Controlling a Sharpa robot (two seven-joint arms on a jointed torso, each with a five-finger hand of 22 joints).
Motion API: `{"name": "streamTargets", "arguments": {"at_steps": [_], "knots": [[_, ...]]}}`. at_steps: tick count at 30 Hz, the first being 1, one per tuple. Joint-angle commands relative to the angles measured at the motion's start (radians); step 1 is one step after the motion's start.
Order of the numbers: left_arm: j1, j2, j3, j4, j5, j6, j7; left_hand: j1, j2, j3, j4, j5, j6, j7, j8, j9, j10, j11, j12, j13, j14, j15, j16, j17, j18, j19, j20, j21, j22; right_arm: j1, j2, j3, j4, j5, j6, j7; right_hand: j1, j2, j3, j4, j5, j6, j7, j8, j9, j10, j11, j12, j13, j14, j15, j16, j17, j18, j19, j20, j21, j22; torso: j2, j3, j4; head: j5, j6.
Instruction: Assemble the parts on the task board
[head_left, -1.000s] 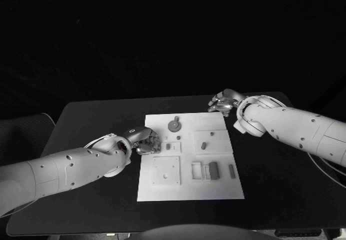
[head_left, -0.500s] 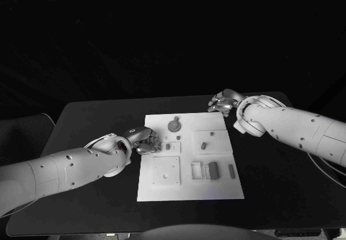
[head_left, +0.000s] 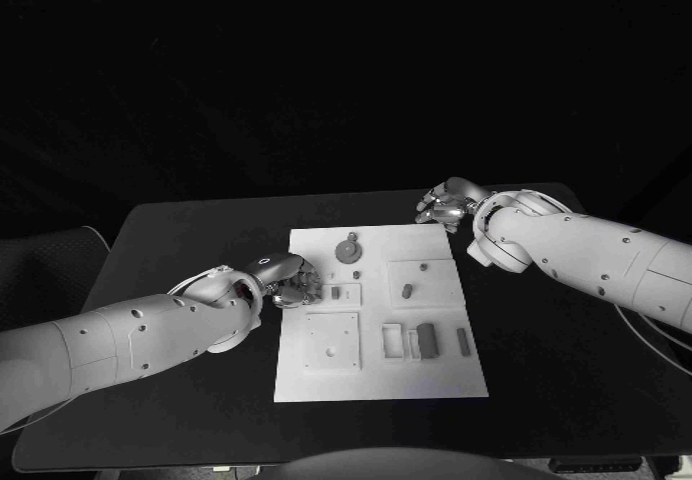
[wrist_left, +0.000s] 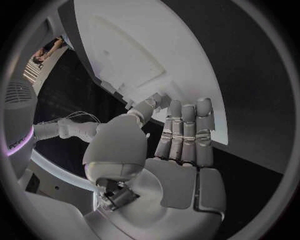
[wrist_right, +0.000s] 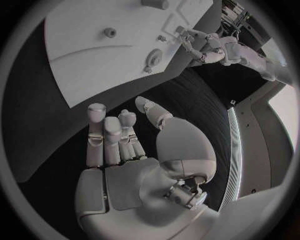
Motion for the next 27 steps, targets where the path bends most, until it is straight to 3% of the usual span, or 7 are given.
{"name": "streamTargets", "arguments": {"at_steps": [1,16,27], "knots": [[-0.002,-0.001,-0.002,0.001,0.002,0.037,-0.009,0.005,0.005,0.003,0.005,0.002,0.004,0.005,0.006,0.002,-0.009,0.001,0.006,-0.001,-0.009,0.002,0.005,-0.002,0.066,-0.009,0.002,0.007,0.019,0.0,0.0,0.0,0.001,-0.002,0.003,0.006,-0.009,0.002,0.005,-0.002,0.006,0.005,0.011,0.007,-0.001,-0.006,-0.001,0.005,-0.002,-0.001,0.0,0.005,-0.001,0.06,0.002,-0.008,-0.005,0.013,0.0,-0.0003,0.0003,0.0,-0.001],[-0.002,-0.002,-0.002,0.0,0.002,0.041,-0.016,0.005,-0.001,0.005,0.005,-0.003,-0.007,0.003,0.0,0.002,-0.02,0.001,0.013,-0.002,-0.02,0.005,0.015,-0.008,0.067,-0.014,0.005,0.008,0.018,0.0,-0.001,0.0,0.001,-0.002,0.003,0.005,-0.01,0.002,0.005,-0.002,0.006,0.005,0.011,0.007,-0.001,-0.006,-0.001,0.005,-0.002,-0.001,0.0,0.005,-0.001,0.06,0.002,-0.008,-0.005,0.013,0.0,-0.0006,0.0003,0.001,-0.005],[-0.002,-0.005,-0.002,0.0,0.002,0.054,-0.005,0.003,0.025,0.019,0.023,-0.003,-0.028,0.001,-0.012,0.0,-0.03,0.001,0.022,-0.004,-0.032,0.008,0.029,-0.017,0.068,-0.019,0.009,0.007,0.017,0.0,-0.001,0.0,0.001,-0.002,0.009,0.004,-0.012,0.002,0.005,0.0,0.006,0.005,0.011,0.007,-0.001,-0.006,-0.001,0.005,-0.002,-0.001,0.0,0.005,-0.001,0.06,0.002,-0.008,-0.006,0.013,0.0,-0.0006,0.0003,-0.006,-0.006]]}}
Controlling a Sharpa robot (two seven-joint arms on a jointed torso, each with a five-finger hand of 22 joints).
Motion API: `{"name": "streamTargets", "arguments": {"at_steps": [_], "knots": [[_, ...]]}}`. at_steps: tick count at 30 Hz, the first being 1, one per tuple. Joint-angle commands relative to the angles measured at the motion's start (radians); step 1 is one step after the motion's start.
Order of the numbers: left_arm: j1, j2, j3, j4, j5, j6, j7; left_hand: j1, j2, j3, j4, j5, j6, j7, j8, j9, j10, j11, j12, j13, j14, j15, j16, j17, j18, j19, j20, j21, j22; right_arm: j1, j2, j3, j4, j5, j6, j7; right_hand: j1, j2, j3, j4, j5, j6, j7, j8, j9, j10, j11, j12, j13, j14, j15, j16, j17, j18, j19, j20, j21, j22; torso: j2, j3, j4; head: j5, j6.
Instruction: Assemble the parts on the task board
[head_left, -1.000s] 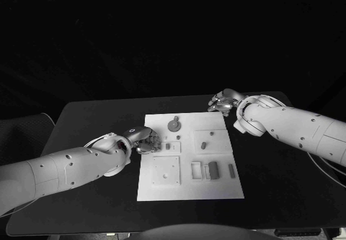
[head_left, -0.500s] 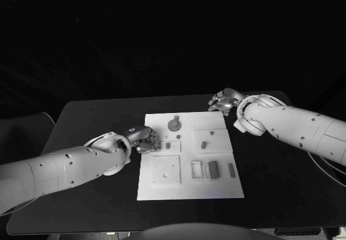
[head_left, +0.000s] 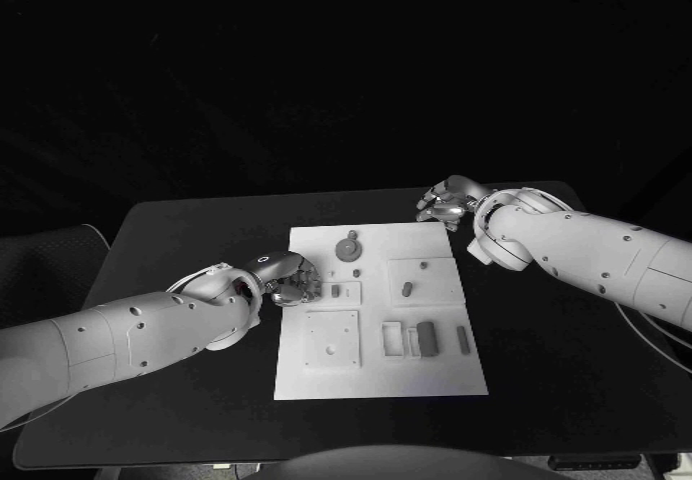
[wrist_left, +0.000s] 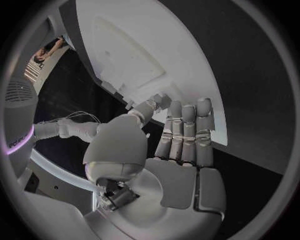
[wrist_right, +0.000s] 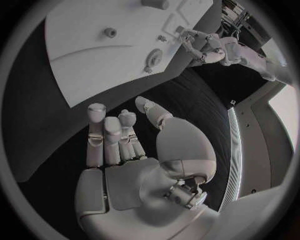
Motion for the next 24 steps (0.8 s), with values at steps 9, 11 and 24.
{"name": "streamTargets", "arguments": {"at_steps": [9,11,24], "knots": [[-0.004,-0.002,-0.003,-0.002,0.001,0.043,-0.001,0.0,0.008,0.003,0.009,-0.004,-0.012,0.001,-0.008,0.0,-0.013,0.001,0.007,-0.002,-0.013,0.001,0.01,-0.005,0.067,-0.015,0.002,0.002,0.016,0.0,0.0,0.0,0.0,-0.002,0.011,0.004,-0.01,0.002,0.006,-0.002,0.006,0.005,0.011,0.006,-0.001,-0.006,-0.001,0.005,-0.001,-0.001,0.0,0.005,-0.001,0.06,0.002,-0.009,-0.006,0.013,0.0,0.0,0.0004,-0.004,-0.003],[-0.004,-0.003,-0.003,-0.003,0.001,0.042,0.0,0.0,0.007,0.003,0.01,-0.005,-0.012,0.001,-0.008,0.0,-0.013,0.001,0.008,-0.002,-0.014,0.001,0.011,-0.006,0.067,-0.015,0.002,0.002,0.016,0.0,0.0,0.0,0.0,-0.002,0.011,0.004,-0.01,0.002,0.006,-0.002,0.006,0.005,0.011,0.006,-0.001,-0.006,-0.001,0.005,-0.001,-0.001,0.0,0.005,-0.001,0.06,0.002,-0.009,-0.006,0.013,0.0,0.0,0.0003,-0.004,-0.004],[-0.004,-0.006,-0.003,-0.002,0.009,0.032,0.013,-0.006,-0.011,-0.003,0.014,-0.009,-0.005,0.008,-0.004,0.004,-0.015,0.004,0.02,-0.002,-0.018,0.001,0.026,-0.011,0.069,-0.013,0.002,0.003,0.016,0.0,0.0,0.0,-0.002,-0.002,0.017,0.003,-0.011,0.002,0.006,-0.002,0.006,0.006,0.011,0.007,-0.001,-0.006,-0.001,0.005,-0.002,-0.001,0.0,0.004,-0.001,0.06,0.002,-0.009,-0.006,0.013,0.0,-0.0003,0.0001,-0.004,-0.005]]}}
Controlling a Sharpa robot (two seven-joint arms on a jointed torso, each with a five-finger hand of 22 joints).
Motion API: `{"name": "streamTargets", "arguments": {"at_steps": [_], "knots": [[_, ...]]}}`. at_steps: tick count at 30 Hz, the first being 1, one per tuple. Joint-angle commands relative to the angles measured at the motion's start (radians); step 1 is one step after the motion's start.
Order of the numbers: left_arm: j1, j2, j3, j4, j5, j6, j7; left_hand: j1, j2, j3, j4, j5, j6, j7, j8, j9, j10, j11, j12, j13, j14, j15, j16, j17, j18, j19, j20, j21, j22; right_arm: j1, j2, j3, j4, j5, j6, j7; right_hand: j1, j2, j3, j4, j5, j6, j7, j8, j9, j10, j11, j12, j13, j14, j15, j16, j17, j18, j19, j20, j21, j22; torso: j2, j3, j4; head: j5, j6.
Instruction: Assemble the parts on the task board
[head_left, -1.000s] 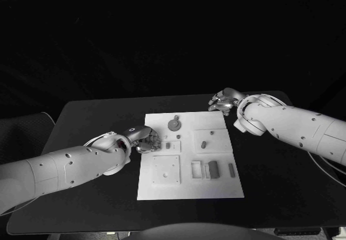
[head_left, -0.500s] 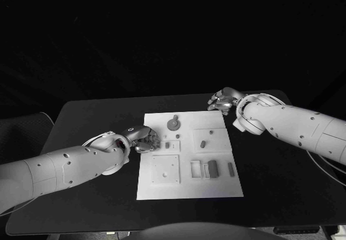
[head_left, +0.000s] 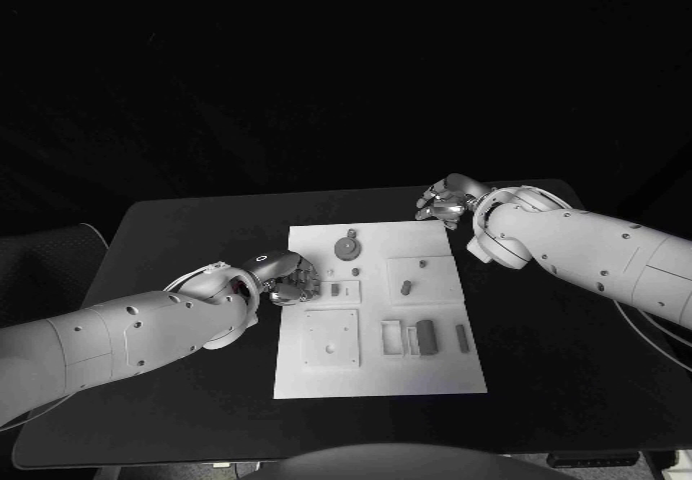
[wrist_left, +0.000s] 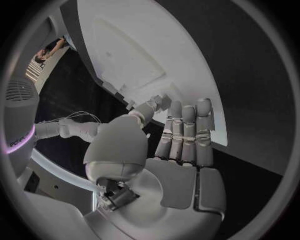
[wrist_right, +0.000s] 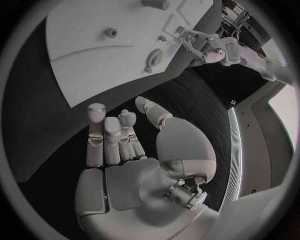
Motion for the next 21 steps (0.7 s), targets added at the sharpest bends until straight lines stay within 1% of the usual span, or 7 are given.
{"name": "streamTargets", "arguments": {"at_steps": [1,7,15,21], "knots": [[-0.004,-0.001,-0.004,-0.001,0.007,0.023,0.001,-0.001,-0.012,-0.004,0.003,-0.005,-0.001,0.008,0.006,-0.001,-0.006,0.002,0.008,-0.001,-0.008,0.002,0.005,-0.002,0.069,-0.006,0.002,0.004,0.016,0.0,0.0,0.0,0.0,-0.002,0.015,0.003,-0.011,0.002,0.006,-0.002,0.006,0.004,0.013,0.007,-0.001,-0.006,-0.001,0.005,-0.002,-0.001,0.0,0.004,-0.002,0.06,-0.002,-0.007,-0.006,0.013,0.0,0.0,0.0001,0.0,-0.001],[-0.004,-0.004,-0.004,-0.001,0.014,0.009,0.008,-0.002,-0.015,-0.006,0.004,-0.005,0.002,0.009,0.008,0.0,-0.006,0.002,0.011,-0.001,-0.008,0.001,0.008,-0.004,0.07,-0.004,0.001,0.004,0.016,0.0,0.0,0.0,0.0,-0.002,0.017,0.003,-0.012,0.002,0.006,-0.001,0.006,0.004,0.013,0.007,-0.001,-0.006,-0.001,0.005,-0.002,-0.001,0.0,0.004,-0.002,0.06,-0.002,-0.007,-0.006,0.013,0.0,0.0001,-0.0003,0.001,-0.003],[-0.004,-0.005,-0.004,0.001,0.015,0.013,0.007,-0.005,-0.014,-0.007,0.008,-0.004,0.005,0.009,0.009,0.001,-0.005,0.002,0.013,-0.002,-0.008,0.0,0.012,-0.006,0.07,-0.003,0.001,0.005,0.016,0.0,0.0,0.0,-0.001,-0.002,0.017,0.003,-0.012,0.002,0.006,-0.001,0.006,0.004,0.013,0.007,-0.001,-0.006,-0.001,0.005,-0.002,-0.001,0.0,0.004,-0.002,0.06,-0.002,-0.007,-0.006,0.013,0.0,0.0,0.0,0.001,-0.004],[-0.004,-0.005,-0.004,0.0,0.017,0.012,0.005,-0.007,-0.021,-0.009,0.009,-0.005,0.003,0.01,0.007,0.001,-0.007,0.003,0.014,-0.004,-0.009,0.0,0.014,-0.009,0.071,-0.004,0.001,0.004,0.015,0.0,0.0,0.0,-0.001,-0.002,0.018,0.003,-0.013,0.002,0.006,-0.001,0.006,0.003,0.013,0.007,-0.002,-0.006,-0.001,0.005,-0.002,-0.001,0.0,0.004,-0.002,0.06,-0.002,-0.007,-0.006,0.013,0.0,0.0001,0.0002,0.002,-0.005]]}}
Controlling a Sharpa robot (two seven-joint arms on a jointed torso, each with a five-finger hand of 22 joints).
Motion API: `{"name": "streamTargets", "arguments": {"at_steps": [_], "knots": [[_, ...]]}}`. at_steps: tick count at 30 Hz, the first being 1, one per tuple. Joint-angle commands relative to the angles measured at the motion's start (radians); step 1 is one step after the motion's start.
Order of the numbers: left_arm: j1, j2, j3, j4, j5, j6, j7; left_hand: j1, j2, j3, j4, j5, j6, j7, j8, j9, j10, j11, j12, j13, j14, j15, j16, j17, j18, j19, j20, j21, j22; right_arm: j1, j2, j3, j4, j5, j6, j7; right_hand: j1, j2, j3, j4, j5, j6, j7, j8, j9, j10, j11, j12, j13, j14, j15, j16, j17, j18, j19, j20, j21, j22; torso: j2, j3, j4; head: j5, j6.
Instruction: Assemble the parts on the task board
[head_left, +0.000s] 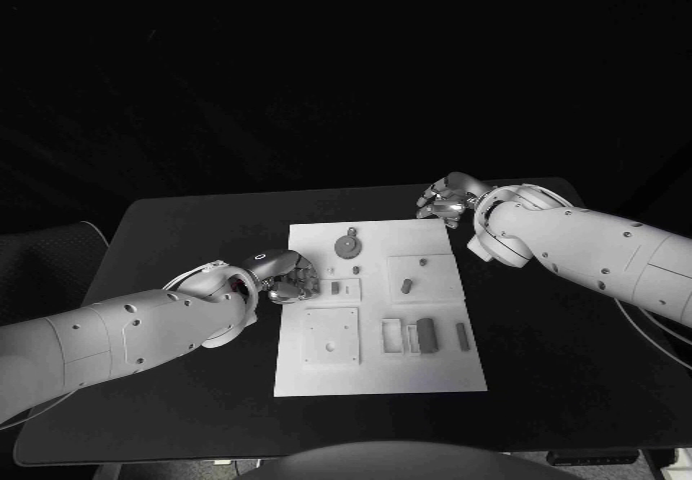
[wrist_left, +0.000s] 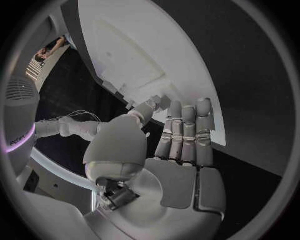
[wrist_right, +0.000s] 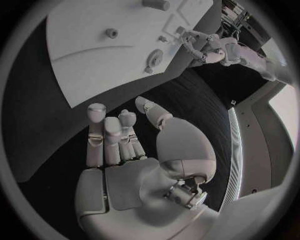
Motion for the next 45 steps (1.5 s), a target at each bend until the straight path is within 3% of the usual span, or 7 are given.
{"name": "streamTargets", "arguments": {"at_steps": [1,11,23,40,45], "knots": [[-0.003,0.001,-0.003,0.0,0.005,0.013,-0.003,0.002,-0.015,-0.004,0.001,-0.005,0.001,0.01,0.002,0.0,-0.007,0.003,0.007,-0.002,-0.01,0.0,0.005,-0.002,0.071,-0.003,-0.001,0.003,0.015,0.0,0.0,0.0,0.0,-0.002,0.015,0.004,-0.009,-0.002,0.006,-0.001,0.006,0.006,0.011,0.007,-0.002,-0.006,-0.001,0.005,-0.001,-0.001,0.0,0.004,-0.001,0.06,-0.002,-0.008,-0.006,0.013,0.0,-0.0001,0.0,0.0,0.0],[-0.003,0.003,-0.003,0.0,0.005,0.009,-0.01,0.007,-0.038,-0.016,-0.01,-0.033,-0.032,-0.002,-0.016,-0.004,-0.01,-0.003,0.012,-0.009,-0.014,0.0,0.013,-0.018,0.071,-0.002,-0.001,0.0,0.013,0.0,0.001,0.0,0.0,0.0,0.015,0.005,-0.01,-0.002,0.006,0.0,0.006,0.005,0.011,0.007,-0.002,-0.006,-0.001,0.005,-0.001,-0.001,0.0,0.004,-0.001,0.06,-0.002,-0.007,-0.007,0.013,0.0,0.0008,-0.0005,0.0,0.001],[-0.003,0.001,-0.003,0.0,0.006,-0.004,-0.007,0.012,-0.062,-0.053,-0.044,-0.035,-0.071,-0.014,-0.03,-0.004,-0.01,-0.007,0.016,-0.019,-0.018,-0.001,0.023,-0.037,0.07,-0.001,-0.001,-0.007,0.01,0.0,0.0,0.0,0.0,0.0,0.016,0.004,-0.01,-0.002,0.006,0.0,0.006,0.005,0.011,0.006,-0.002,-0.006,-0.001,0.005,-0.001,-0.002,0.0,0.004,-0.001,0.06,-0.002,-0.007,-0.007,0.013,0.0,0.0009,-0.0003,0.0,0.0],[-0.003,-0.002,-0.003,0.002,0.009,-0.014,-0.001,0.02,-0.06,-0.066,-0.066,-0.033,-0.067,-0.015,-0.024,0.002,-0.007,-0.009,0.019,-0.024,-0.015,-0.003,0.03,-0.047,0.071,0.005,-0.003,-0.009,0.007,0.0,0.0,0.0,0.0,0.0,0.02,0.004,-0.01,-0.002,0.006,-0.001,0.006,0.004,0.011,0.006,-0.002,-0.006,0.0,0.005,-0.001,-0.002,0.0,0.004,-0.001,0.06,-0.002,-0.008,-0.007,0.013,0.0,0.0006,-0.0004,0.0,0.001],[-0.003,-0.003,-0.003,0.004,0.011,-0.038,0.017,0.048,-0.059,-0.062,-0.095,-0.032,-0.048,-0.019,-0.012,0.009,0.002,-0.014,0.025,-0.027,-0.007,-0.007,0.039,-0.054,0.071,0.016,-0.006,-0.007,0.008,0.0,0.001,0.0,0.0,0.0,0.02,0.004,-0.01,-0.001,0.006,-0.001,0.006,0.004,0.011,0.006,-0.002,-0.006,0.0,0.005,-0.001,-0.002,0.0,0.004,-0.001,0.06,-0.002,-0.008,-0.007,0.013,0.0,0.0004,-0.0002,0.001,0.001]]}}
